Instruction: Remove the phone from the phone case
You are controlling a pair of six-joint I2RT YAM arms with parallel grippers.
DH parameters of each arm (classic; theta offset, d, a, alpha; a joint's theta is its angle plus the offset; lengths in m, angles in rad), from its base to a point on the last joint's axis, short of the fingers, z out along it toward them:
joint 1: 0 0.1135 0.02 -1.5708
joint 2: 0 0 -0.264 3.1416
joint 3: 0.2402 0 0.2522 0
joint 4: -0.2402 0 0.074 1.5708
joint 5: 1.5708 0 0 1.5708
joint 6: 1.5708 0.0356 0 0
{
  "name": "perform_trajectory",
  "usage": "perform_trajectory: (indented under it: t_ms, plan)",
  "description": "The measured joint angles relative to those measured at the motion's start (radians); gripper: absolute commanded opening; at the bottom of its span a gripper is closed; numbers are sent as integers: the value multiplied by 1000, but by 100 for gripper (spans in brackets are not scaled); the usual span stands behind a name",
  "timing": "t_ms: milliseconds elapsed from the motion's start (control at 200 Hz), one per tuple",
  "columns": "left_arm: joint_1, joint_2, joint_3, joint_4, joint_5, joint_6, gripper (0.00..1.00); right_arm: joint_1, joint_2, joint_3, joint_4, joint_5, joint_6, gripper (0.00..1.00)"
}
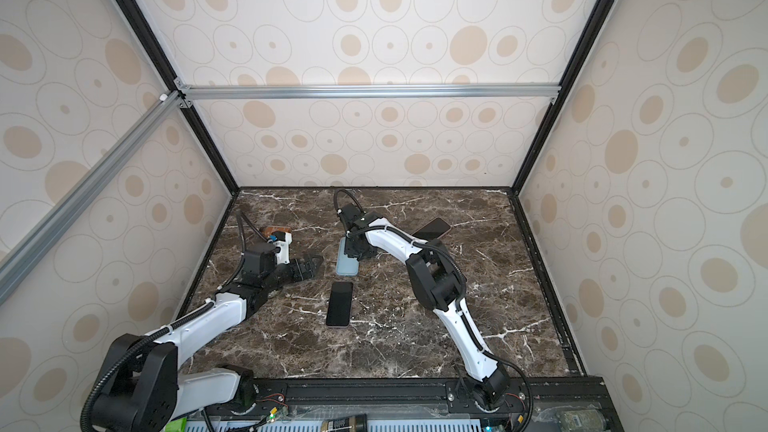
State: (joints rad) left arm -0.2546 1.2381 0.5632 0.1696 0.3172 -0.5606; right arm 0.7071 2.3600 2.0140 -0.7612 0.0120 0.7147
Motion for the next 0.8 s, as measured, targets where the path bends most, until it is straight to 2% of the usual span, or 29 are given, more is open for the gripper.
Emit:
perform_trajectory:
  t_ms: [205,360,550,675,800]
  plan:
    - [-132,47,76,22,-64,21,99,-26,-292,-269,86,14,-9,59]
    - [-220,159,158,55,-99,29,99,-123,-466,-433,151,56,-6,71]
    - [-314,340,333,93,-128,49,99,-302,-483,-556,203,45,-5,86]
    - [-365,446,434,115,-134,59,99,-385,-481,-570,195,45,-2,99]
    - [-398,541,507,130,-134,60,99,-421,-461,-526,167,56,14,99]
